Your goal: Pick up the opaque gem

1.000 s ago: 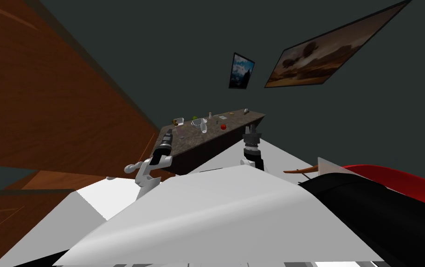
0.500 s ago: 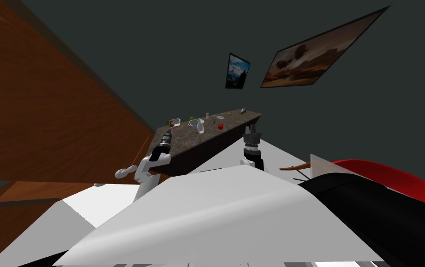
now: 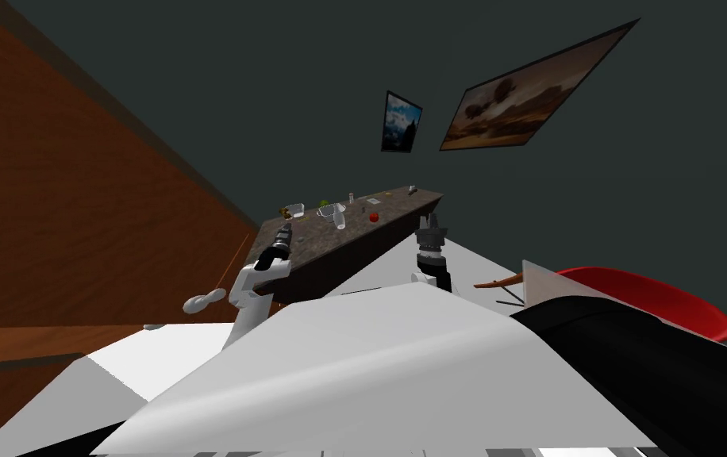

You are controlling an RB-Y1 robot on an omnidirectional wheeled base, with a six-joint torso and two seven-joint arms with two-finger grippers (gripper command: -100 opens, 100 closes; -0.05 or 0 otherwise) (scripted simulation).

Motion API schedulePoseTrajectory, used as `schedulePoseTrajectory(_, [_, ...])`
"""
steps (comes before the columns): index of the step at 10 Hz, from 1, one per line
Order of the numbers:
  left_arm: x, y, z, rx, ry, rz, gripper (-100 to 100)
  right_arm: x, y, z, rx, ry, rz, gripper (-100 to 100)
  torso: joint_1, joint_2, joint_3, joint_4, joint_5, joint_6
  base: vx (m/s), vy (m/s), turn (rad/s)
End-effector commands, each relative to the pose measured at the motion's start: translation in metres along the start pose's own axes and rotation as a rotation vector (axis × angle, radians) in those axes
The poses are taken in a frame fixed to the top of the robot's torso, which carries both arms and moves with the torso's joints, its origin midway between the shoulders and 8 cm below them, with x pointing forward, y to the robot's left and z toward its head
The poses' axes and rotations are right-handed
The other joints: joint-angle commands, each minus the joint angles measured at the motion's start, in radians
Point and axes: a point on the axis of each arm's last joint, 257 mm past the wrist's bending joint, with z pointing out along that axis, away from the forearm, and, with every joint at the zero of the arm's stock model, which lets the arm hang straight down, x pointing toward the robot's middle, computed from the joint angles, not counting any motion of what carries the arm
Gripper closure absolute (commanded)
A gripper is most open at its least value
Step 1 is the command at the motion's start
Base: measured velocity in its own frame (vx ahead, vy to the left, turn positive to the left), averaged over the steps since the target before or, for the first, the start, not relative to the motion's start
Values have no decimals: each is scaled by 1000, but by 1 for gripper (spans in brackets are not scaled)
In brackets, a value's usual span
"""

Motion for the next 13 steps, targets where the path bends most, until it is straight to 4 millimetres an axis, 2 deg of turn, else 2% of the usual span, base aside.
schedulePoseTrajectory(1, [-1,10,4,-45,1,3,-100,0,0,0,0,0,0,0,0,0,0,0,0,0,16,-40,-64])
schedulePoseTrajectory(2, [-8,14,11,-70,-7,7,-100,0,0,0,0,0,0,0,0,0,0,0,0,0,26,-52,-99])
schedulePoseTrajectory(4, [-6,24,10,-111,-1,7,-100,0,0,0,0,0,0,0,0,-1,0,0,0,-1,12,-32,-20])
schedulePoseTrajectory(7, [-17,42,21,-197,-10,10,-100,0,0,0,0,0,0,0,1,0,0,0,0,-1,13,-33,-80])
schedulePoseTrajectory(12, [-22,76,23,-349,-3,4,-100,0,0,0,0,0,0,0,1,-1,-1,0,0,0,26,-25,-57])
schedulePoseTrajectory(13, [-22,78,22,-356,-2,4,-100,0,0,0,0,0,0,0,2,-1,0,0,0,-1,6,-4,6])
